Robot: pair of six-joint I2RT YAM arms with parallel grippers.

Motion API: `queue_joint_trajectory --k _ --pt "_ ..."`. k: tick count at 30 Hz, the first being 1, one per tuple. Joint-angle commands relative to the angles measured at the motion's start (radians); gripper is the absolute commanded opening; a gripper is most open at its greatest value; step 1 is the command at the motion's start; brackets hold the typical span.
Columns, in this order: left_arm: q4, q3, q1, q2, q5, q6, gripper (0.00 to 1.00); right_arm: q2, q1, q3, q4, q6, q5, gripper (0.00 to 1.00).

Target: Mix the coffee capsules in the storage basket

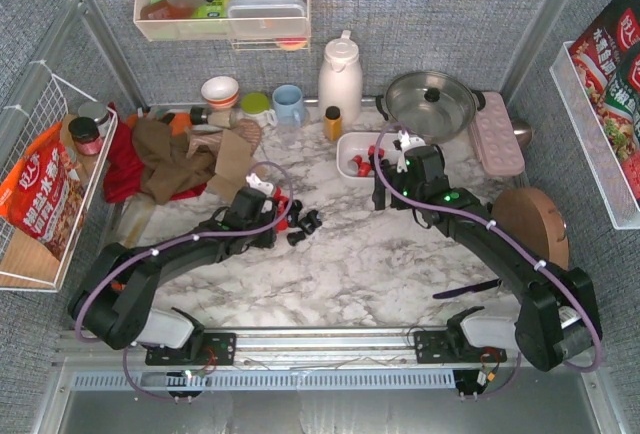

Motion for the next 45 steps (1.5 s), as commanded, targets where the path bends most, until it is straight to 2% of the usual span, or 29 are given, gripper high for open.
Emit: queue_joint_trajectory --k 1,8,17,22,27,33,36,40,45 --pt "0.005 0.001 0.0 0.018 0.004 -0.009 0.47 0.002 0.001 0.009 0.009 -0.007 -0.007 0.86" --pt "0.012 0.004 0.002 0.047 0.014 -0.019 0.46 0.002 0.002 0.014 0.003 -0.009 -0.011 0.86" --pt "0.025 0.015 0.001 0.066 0.023 -0.007 0.36 0.0 0.001 0.022 -0.009 -0.012 -0.015 0.86" --pt "0.062 0.002 0.0 -0.005 0.076 0.002 0.32 -0.006 0.002 0.034 -0.032 -0.011 -0.028 0.86" --pt "0.215 -0.087 -0.006 -0.169 0.174 0.045 0.32 -0.028 0.001 0.05 -0.059 0.009 -0.089 0.86" --pt "0.431 -0.214 -0.043 -0.35 0.258 0.129 0.32 -0.08 0.018 0.057 -0.066 0.065 -0.249 0.85" --pt "0.599 -0.283 -0.089 -0.421 0.284 0.202 0.32 -0.101 0.057 0.077 -0.069 0.102 -0.309 0.84" --pt "0.764 -0.344 -0.176 -0.459 0.281 0.315 0.32 -0.109 0.153 0.127 -0.067 0.127 -0.325 0.81" --pt "0.78 -0.312 -0.263 -0.423 0.25 0.397 0.32 -0.082 0.28 0.171 -0.042 0.158 -0.322 0.76"
